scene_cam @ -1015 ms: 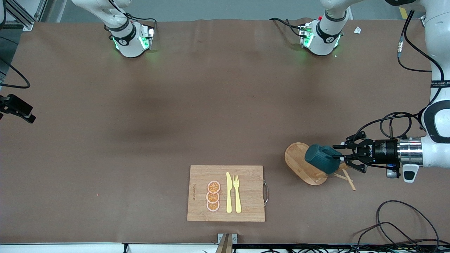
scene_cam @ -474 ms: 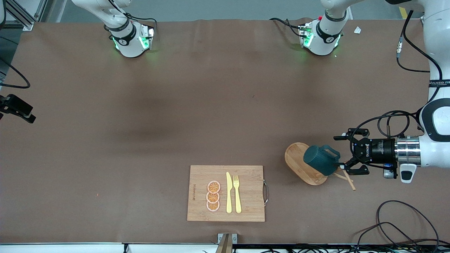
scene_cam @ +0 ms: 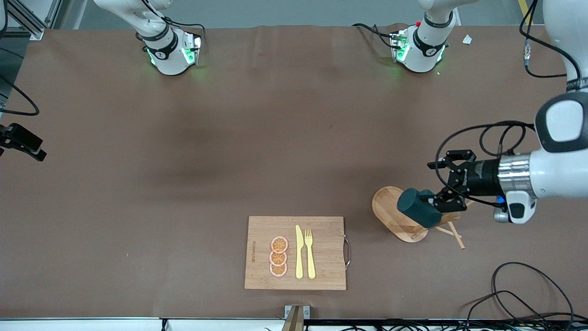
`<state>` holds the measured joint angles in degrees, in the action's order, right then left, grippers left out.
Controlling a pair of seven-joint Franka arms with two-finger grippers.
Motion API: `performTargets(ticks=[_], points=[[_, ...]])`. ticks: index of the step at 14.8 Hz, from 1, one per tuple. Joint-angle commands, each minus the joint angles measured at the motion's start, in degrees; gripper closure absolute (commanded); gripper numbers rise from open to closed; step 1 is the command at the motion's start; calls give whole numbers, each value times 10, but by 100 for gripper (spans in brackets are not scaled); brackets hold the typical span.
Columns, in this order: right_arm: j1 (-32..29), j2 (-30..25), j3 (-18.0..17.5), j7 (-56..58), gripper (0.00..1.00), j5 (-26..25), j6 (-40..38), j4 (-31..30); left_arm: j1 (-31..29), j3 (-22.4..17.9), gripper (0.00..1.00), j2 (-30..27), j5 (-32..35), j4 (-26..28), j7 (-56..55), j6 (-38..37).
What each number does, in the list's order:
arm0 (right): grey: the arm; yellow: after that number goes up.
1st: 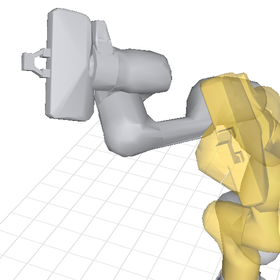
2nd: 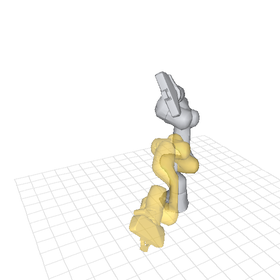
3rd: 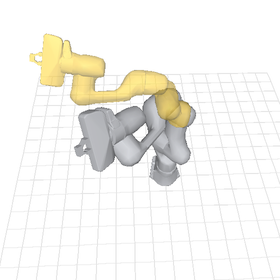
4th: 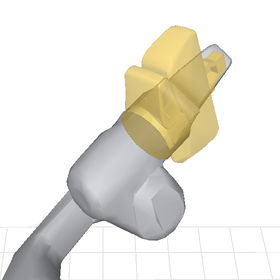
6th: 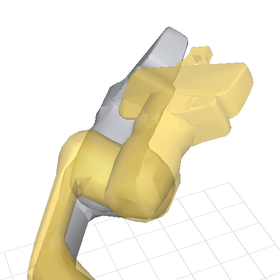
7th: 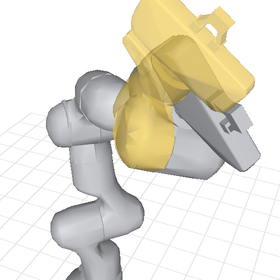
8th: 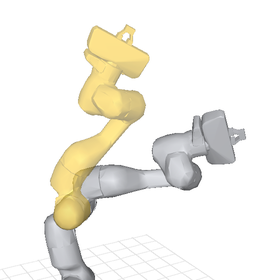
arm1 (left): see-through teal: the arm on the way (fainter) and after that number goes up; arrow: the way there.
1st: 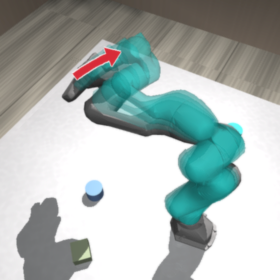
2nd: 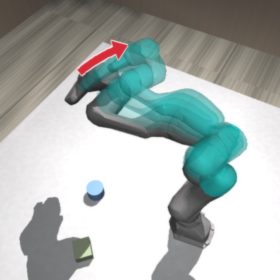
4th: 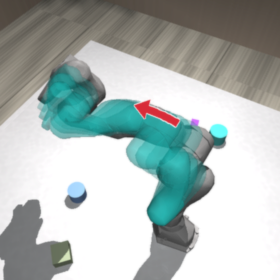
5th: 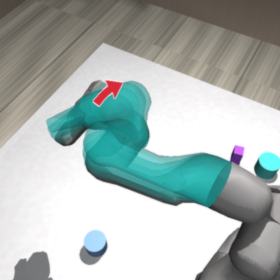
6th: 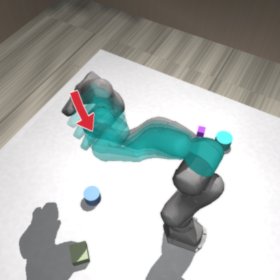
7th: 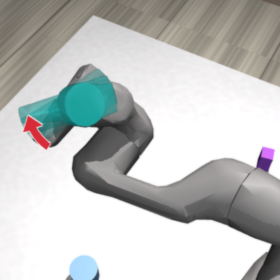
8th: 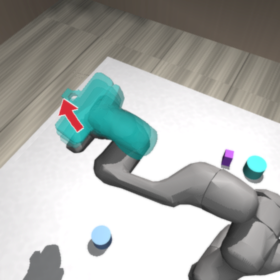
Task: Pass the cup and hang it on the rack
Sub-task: 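Open the left gripper and lift it away from the mug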
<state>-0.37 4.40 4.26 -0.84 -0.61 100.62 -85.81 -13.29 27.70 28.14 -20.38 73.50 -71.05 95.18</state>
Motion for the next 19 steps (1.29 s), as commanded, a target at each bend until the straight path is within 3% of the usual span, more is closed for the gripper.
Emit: performTargets(ticks=[1,4,6,14,16,19], points=[[-2,2,-2,2,0,-6,0,6,1,30,0,-33,87,6,20,-21],[-2,2,-2,2,0,-6,0,6,-8,100,0,-41,230,6,46,-62],[-3,3,-2,2,0,-6,0,6,-9,111,0,-55,277,5,89,-78],[-4,3,-2,2,0,-6,0,6,-27,104,0,-133,290,9,288,-135],[-4,3,-2,2,0,-6,0,6,-26,80,0,-165,292,20,381,-143],[-4,3,-2,2,0,-6,0,6,3,-14,0,-216,282,48,527,-146]])
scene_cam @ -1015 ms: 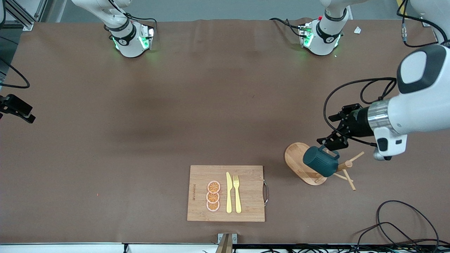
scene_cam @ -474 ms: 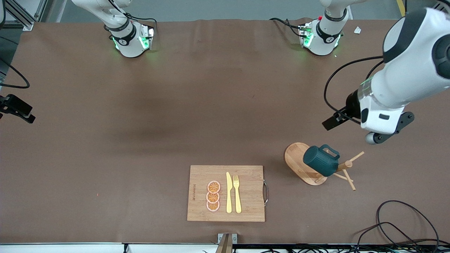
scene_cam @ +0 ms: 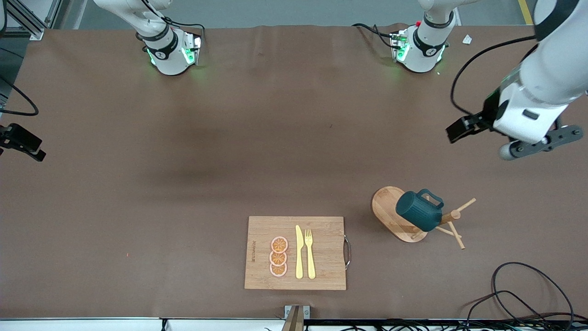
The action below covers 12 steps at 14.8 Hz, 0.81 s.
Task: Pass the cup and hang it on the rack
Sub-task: 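Open the left gripper and lift it away from the mug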
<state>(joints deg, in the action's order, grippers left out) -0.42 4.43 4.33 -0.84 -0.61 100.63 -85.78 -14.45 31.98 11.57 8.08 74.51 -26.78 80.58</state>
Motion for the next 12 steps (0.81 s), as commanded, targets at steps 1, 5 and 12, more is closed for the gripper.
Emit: performTargets(ticks=[1,5,12], points=[[-4,2,-3,2,0,-6,0,5,22,-80,0,-67,-11,48,117,0],[-4,2,-3,2,0,-6,0,6,128,-203,0,-125,-18,102,140,0],[-5,3,-3,2,0,-6,0,5,188,-265,0,-159,-67,148,188,25]])
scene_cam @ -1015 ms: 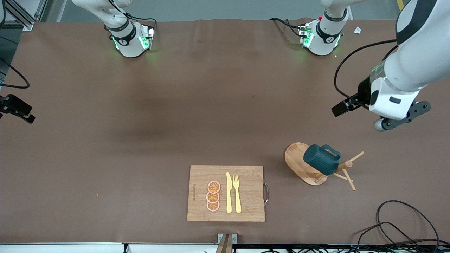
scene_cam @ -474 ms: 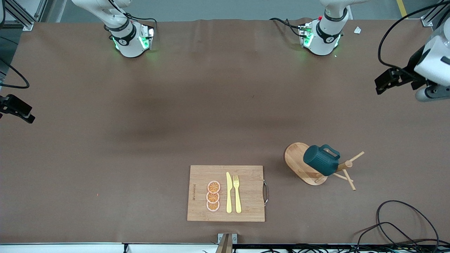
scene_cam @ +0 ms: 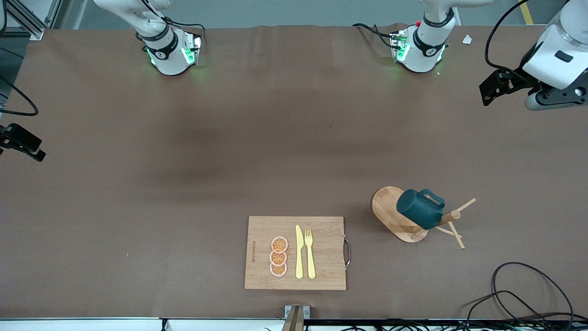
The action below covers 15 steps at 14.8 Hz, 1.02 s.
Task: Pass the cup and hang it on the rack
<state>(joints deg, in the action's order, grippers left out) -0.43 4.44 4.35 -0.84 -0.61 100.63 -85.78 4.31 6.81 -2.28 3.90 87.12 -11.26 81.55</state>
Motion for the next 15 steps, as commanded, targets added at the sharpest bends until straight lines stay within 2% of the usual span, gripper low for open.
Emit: performTargets(ticks=[1,5,15], points=[[-4,5,-3,2,0,-6,0,5,0,-14,0,-22,-25,24,34,16],[-4,5,-3,2,0,-6,0,5,-4,-9,0,-53,-22,74,33,51],[-3,5,-3,2,0,-6,0,7,-19,-14,0,-55,-26,71,35,38]])
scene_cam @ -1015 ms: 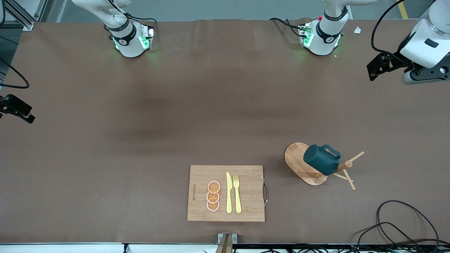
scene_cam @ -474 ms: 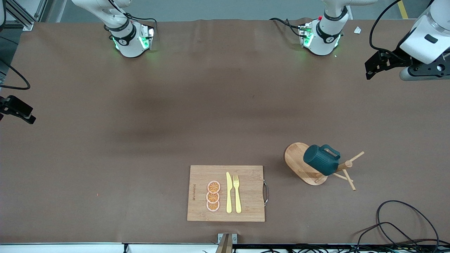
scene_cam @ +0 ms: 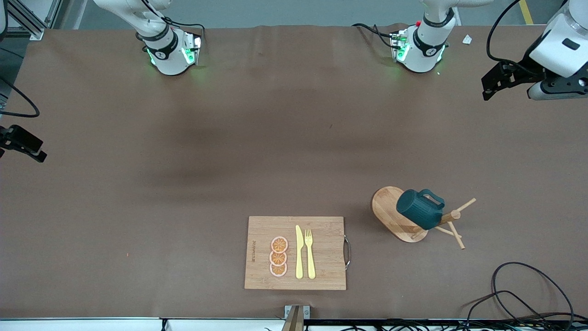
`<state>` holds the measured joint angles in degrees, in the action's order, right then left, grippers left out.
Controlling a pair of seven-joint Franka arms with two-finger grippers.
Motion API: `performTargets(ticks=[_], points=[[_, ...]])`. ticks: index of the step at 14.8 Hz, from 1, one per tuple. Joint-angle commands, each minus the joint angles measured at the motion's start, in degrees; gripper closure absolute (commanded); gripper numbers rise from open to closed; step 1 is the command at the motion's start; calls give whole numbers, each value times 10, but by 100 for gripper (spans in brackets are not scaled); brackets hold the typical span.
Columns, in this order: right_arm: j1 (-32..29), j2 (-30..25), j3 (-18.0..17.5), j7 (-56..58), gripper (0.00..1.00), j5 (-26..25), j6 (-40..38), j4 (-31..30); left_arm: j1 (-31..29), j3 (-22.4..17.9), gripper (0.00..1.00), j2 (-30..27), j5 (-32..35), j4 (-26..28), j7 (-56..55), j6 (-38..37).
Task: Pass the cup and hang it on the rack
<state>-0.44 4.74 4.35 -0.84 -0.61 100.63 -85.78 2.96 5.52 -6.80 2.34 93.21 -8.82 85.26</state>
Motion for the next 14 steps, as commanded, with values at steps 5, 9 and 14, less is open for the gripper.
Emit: performTargets(ticks=[5,9,14], points=[[-2,2,-3,2,0,-6,0,7,-5,-1,0,-1,-10,0,11,1],[-3,2,-3,1,0,-6,0,7,-4,-1,0,4,-8,-10,13,1],[-4,3,-3,1,0,-5,0,7,-5,-1,0,4,-8,-16,14,0]])
